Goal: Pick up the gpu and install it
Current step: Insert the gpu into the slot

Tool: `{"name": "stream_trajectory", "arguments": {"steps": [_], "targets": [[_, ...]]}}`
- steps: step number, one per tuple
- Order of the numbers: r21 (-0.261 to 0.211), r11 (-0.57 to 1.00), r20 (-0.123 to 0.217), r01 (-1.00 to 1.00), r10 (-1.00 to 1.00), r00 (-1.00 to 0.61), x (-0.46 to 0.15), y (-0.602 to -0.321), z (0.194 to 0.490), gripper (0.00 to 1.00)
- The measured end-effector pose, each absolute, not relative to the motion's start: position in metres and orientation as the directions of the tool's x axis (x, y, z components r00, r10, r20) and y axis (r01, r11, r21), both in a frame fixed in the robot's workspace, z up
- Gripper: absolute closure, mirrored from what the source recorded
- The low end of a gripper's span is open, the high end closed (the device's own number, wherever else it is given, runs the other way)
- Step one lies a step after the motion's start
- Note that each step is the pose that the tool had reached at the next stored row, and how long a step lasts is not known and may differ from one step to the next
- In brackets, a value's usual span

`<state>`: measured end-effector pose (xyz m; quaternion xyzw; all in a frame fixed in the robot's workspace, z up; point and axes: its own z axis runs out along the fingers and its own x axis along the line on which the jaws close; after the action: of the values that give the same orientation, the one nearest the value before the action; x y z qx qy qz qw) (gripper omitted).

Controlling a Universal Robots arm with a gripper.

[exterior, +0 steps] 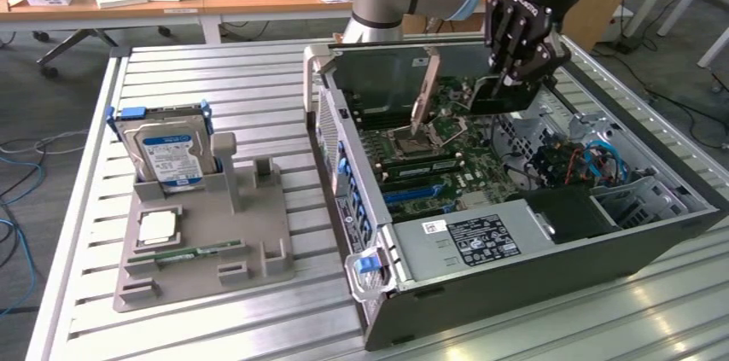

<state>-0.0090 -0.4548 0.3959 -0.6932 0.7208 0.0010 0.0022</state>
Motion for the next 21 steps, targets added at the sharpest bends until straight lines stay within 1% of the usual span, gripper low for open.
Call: {"name": "stream_trajectory", "arguments": {"steps": [7, 21], "targets": [[-0.002, 0.039, -0.004, -0.999, -0.999, -0.039, -0.009, -0.4548, 0.3889, 0.74], [-0.002, 0.039, -0.005, -0.999, -0.999, -0.039, -0.009, -0.4548, 0.3877, 0.74]]}}
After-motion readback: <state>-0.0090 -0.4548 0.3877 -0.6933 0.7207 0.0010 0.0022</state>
